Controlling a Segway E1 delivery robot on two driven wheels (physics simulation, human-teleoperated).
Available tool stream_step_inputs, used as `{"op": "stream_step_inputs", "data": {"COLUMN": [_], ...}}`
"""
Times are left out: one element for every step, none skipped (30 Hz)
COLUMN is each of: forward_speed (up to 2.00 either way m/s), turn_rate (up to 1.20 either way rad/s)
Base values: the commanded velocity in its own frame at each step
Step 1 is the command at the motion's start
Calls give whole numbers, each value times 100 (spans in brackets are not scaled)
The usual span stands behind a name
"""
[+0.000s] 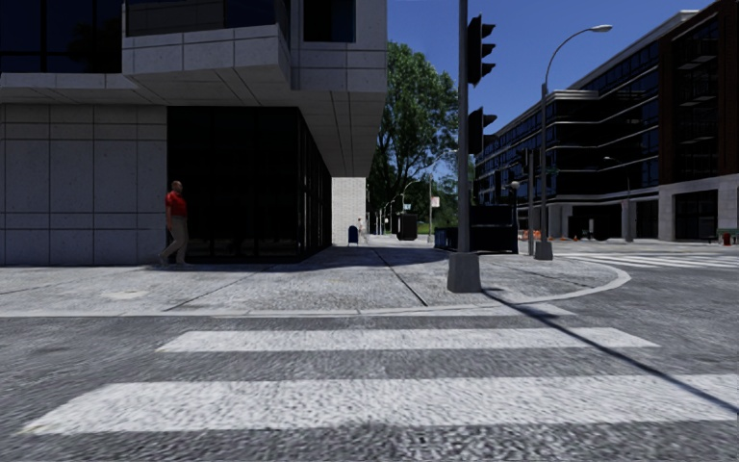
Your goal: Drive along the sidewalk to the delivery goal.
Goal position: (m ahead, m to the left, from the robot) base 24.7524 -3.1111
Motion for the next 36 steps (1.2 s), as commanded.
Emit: {"op": "stream_step_inputs", "data": {"forward_speed": [200,200,200,200,200,200,200,200,200,200,200,200,200,200,200,200,200,200,200,200,200,200,200,200,200,200,200,200,200,200,200,200,200,200,200,200], "turn_rate": [0,0,0,0,0,0,0,0,0,0,0,0,0,0,0,0,0,0,0,0,0,0,0,0,0,0,0,0,0,0,0,0,0,0,0,0]}}
